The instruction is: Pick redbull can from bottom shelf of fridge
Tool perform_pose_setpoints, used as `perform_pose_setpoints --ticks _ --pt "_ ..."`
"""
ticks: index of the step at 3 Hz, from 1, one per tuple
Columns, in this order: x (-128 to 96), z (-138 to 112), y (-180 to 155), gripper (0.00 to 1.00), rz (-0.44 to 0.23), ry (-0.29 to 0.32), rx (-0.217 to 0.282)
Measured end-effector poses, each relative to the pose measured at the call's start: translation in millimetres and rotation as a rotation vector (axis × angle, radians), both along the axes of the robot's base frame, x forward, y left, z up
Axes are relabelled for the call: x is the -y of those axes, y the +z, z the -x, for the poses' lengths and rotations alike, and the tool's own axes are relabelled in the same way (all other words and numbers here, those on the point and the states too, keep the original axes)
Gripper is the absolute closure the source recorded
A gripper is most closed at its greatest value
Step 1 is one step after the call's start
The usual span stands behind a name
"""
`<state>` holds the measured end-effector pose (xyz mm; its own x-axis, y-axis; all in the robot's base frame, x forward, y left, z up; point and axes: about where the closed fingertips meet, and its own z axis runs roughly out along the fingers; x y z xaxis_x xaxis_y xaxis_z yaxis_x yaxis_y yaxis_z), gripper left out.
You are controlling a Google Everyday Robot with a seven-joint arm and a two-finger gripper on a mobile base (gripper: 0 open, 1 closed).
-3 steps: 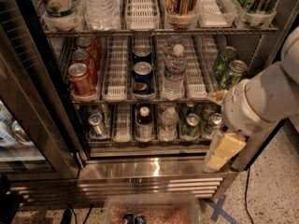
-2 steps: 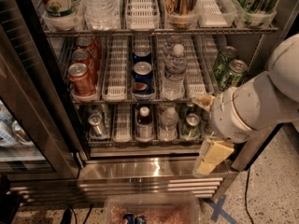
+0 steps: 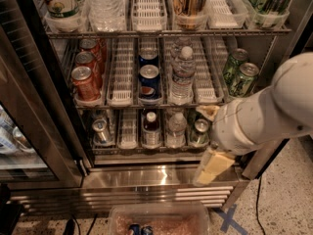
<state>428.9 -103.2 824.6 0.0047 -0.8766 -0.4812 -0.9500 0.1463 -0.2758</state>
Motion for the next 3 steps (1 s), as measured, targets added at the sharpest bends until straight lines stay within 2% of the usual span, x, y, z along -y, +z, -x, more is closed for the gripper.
perform_pose_setpoints --ticks 1,3 --pt "-36.9 -14.4 -44.0 0.00 -0.068 0.026 0.032" --pt "-106.6 -46.9 -87.1 0.00 -0.226 0.092 0.139"
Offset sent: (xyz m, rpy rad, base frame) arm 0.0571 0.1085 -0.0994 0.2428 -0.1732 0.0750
